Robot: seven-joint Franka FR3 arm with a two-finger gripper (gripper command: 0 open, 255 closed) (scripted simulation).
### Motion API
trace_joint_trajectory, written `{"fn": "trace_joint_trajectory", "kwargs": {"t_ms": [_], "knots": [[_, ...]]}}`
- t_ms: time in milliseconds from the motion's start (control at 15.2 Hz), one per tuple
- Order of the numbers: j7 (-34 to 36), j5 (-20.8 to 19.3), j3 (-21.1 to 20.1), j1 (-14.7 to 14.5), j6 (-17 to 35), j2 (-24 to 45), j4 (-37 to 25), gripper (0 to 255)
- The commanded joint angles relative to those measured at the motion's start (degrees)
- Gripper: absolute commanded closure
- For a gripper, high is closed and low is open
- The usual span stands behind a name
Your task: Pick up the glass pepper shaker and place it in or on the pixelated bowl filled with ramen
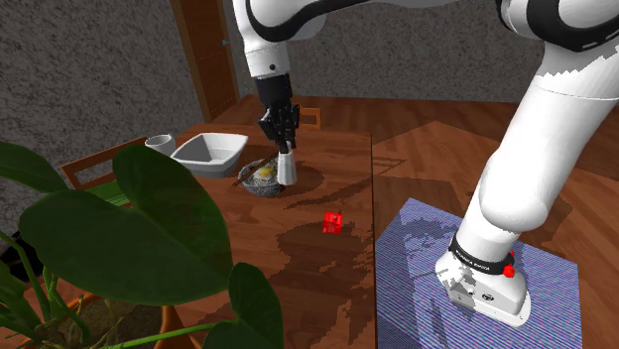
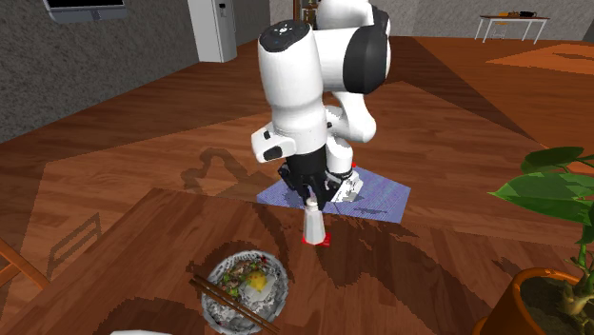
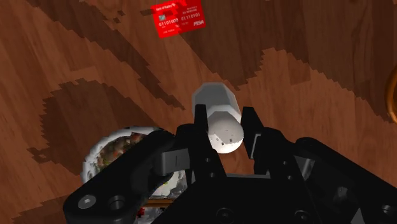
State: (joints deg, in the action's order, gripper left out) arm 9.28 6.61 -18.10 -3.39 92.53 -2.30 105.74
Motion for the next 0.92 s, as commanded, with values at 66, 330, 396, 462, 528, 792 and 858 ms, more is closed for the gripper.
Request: {"fn": "trace_joint_trajectory", "kwargs": {"t_ms": [66, 330, 396, 462, 528, 792, 858], "knots": [[0.2, 0.0, 0.0, 0.0, -2.3, -0.1, -2.2, 255], [-0.8, -2.0, 0.8, 0.9, -5.5, 5.5, -10.7, 255], [-1.2, -2.6, 1.1, 1.1, -6.6, 7.5, -13.6, 255], [-1.5, -3.3, 1.3, 1.2, -7.7, 9.6, -16.7, 255], [-1.8, -3.9, 1.6, 1.4, -9.0, 11.8, -20.0, 255], [-3.1, -6.6, 2.4, 1.3, -15.2, 21.6, -35.7, 255], [-3.4, -7.4, 2.6, 1.1, -17.3, 24.6, -40.6, 255]]}}
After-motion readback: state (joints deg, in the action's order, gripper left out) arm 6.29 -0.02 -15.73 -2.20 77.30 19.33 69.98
